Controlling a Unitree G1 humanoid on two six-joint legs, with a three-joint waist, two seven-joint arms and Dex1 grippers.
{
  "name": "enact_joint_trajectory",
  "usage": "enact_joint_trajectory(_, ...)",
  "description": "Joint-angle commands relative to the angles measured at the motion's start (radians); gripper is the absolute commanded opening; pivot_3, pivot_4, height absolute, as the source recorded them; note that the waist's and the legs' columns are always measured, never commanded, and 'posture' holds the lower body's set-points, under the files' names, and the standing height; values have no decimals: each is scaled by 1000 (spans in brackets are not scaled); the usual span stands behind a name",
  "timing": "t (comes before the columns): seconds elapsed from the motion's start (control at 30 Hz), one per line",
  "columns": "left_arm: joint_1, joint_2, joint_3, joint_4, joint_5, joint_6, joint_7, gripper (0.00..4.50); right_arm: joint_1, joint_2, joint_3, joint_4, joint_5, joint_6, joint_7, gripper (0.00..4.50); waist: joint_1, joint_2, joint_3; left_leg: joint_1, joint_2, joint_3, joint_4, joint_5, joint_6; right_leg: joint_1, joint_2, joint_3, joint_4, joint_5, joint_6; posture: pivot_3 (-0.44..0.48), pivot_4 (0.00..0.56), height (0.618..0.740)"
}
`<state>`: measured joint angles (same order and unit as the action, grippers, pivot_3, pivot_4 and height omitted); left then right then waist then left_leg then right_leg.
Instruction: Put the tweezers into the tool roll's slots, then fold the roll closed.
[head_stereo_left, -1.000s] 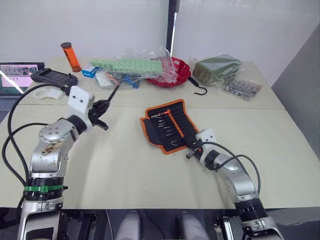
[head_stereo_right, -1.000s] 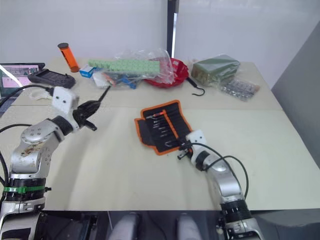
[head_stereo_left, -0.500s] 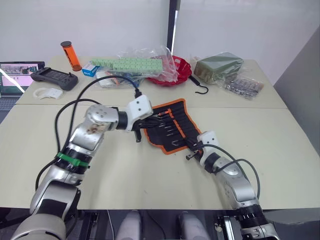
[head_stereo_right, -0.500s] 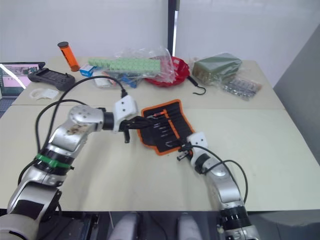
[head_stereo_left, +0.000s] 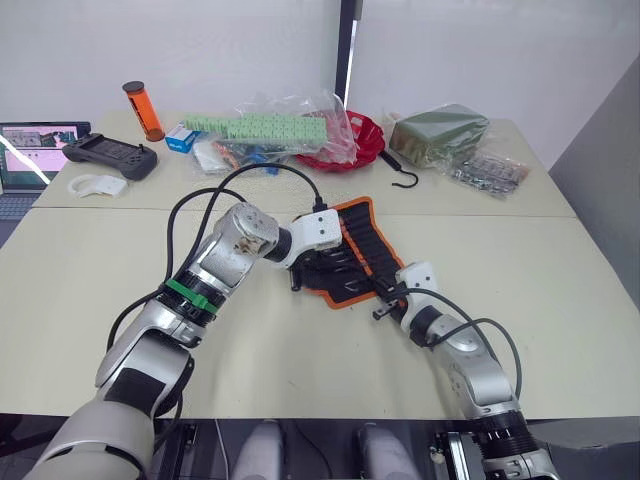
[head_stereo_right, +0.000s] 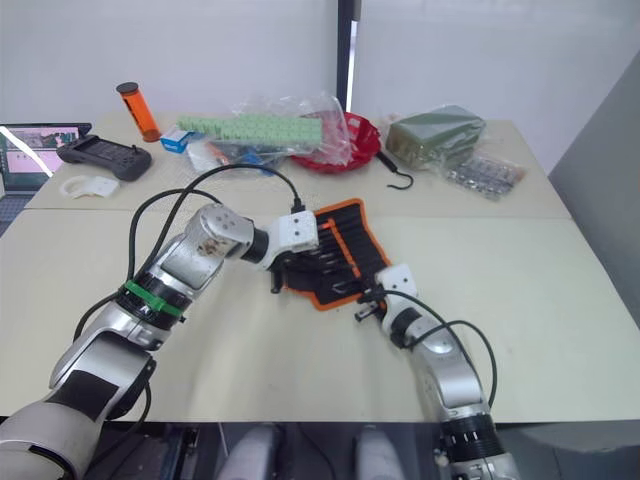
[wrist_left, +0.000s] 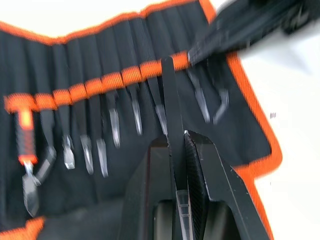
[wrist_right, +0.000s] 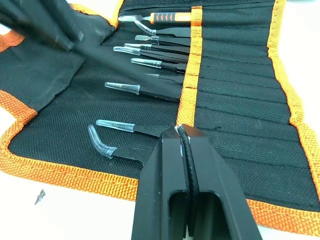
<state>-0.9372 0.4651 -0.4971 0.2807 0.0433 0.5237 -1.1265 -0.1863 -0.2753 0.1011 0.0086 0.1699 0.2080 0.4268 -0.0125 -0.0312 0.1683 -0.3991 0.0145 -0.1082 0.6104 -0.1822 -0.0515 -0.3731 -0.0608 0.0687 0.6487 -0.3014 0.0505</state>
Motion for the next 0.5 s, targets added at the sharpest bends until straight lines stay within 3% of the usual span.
enact_joint_trajectory(0.03, -31, 3, 13, -21, 3, 33, -23, 13, 32, -24, -37, 46, -26, 37, -29, 0, 0, 0, 0, 0, 0, 0, 0, 0, 0, 0, 0, 0, 0, 0, 0, 0, 150, 740)
enact_joint_trajectory(0.27, -3, -33, 58, -50, -24, 106, 18, 13, 17, -16, -28, 62, -27, 33, -27, 0, 0, 0, 0, 0, 0, 0, 0, 0, 0, 0, 0, 0, 0, 0, 0, 0, 150, 740)
enact_joint_trajectory(0.5, 4, -62, 36, 3, 4, 54, 42, 13, 18, -15, -23, 57, -27, 36, -24, 0, -1, 0, 0, 0, 0, 0, 1, 0, 0, 0, 0, 0, 1, 0, 0, 0, 150, 740)
